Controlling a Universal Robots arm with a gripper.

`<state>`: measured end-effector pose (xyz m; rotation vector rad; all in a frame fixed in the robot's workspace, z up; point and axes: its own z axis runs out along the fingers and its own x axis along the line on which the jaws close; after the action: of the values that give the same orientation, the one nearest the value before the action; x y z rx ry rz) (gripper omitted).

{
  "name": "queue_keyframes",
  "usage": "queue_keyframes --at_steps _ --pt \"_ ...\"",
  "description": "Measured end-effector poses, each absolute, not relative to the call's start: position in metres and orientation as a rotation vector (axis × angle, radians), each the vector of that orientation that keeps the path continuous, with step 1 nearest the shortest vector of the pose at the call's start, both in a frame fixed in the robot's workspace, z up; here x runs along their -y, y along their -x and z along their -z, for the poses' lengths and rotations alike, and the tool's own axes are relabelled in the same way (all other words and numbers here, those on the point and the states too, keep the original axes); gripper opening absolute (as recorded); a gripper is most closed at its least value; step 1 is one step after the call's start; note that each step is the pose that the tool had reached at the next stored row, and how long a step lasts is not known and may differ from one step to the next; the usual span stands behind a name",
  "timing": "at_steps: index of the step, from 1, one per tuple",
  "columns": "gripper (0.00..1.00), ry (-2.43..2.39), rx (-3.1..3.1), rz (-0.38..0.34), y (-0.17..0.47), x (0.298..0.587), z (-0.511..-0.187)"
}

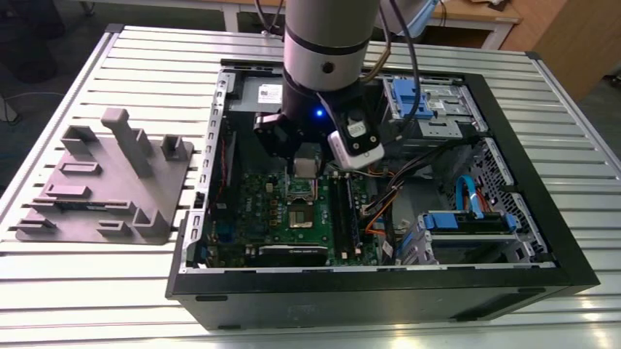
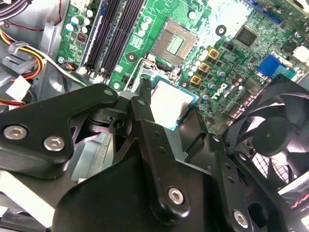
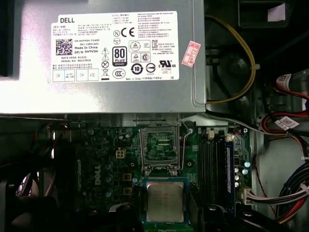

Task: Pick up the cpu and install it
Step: 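Place the cpu into insertion slot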

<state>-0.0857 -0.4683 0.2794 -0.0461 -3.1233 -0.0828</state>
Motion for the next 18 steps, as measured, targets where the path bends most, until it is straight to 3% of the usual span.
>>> queue_keyframes --at_steps 18 --pt "0.47 0.046 3.123 0.081 0.0857 0.4683 -0.2722"
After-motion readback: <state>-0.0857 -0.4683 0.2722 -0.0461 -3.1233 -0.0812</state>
